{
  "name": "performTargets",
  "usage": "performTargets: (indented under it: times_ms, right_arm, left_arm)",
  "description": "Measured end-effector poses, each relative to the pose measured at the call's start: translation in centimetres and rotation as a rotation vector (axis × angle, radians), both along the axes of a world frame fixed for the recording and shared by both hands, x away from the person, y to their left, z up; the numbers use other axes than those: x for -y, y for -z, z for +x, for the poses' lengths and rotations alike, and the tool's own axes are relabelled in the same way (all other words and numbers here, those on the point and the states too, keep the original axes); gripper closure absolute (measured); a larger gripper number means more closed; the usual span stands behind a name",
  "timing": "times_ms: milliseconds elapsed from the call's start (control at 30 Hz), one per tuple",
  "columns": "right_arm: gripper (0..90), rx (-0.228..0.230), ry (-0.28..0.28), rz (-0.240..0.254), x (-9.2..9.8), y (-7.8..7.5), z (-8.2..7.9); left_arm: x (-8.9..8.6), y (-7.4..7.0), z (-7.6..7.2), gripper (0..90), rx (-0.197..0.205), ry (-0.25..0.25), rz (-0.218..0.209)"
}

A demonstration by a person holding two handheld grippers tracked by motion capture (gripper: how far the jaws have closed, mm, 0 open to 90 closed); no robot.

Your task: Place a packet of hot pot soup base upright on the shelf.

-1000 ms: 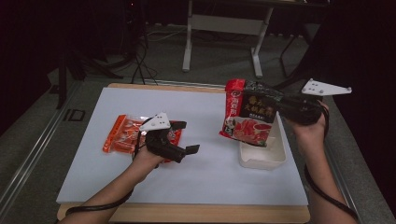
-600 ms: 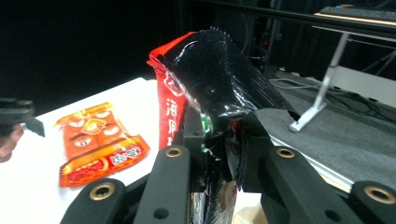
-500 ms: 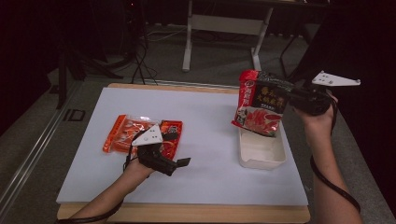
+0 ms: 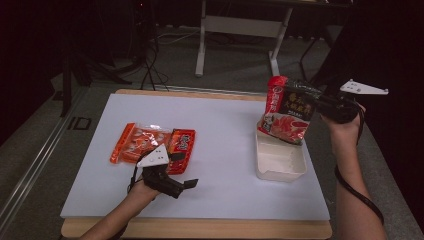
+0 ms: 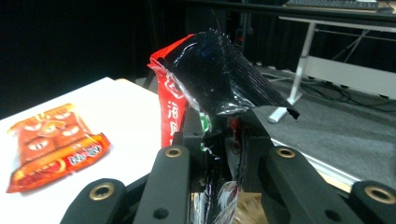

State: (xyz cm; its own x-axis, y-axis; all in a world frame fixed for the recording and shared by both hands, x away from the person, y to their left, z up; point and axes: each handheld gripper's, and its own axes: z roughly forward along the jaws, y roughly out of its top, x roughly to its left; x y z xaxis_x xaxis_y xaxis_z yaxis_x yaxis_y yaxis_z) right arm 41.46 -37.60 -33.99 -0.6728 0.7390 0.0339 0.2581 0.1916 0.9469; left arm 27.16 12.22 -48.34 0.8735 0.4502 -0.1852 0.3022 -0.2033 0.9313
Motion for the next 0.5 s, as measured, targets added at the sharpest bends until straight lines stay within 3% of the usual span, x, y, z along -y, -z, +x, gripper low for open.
performTargets:
  times_ms: [267, 500]
  right_arm:
    - [77.2, -0.016, -0.005, -0.026, 0.2, 1.9, 1.4]
    - [77.1, -0.018, -0.02, -0.045, -0.3, 3.4, 2.4]
  left_arm:
    - [0.0, 0.8, 0.1, 0.7, -0.026, -0.006, -0.002]
    - [-0.1, 0.9, 0.1, 0.7, -0.015, -0.013, -0.006]
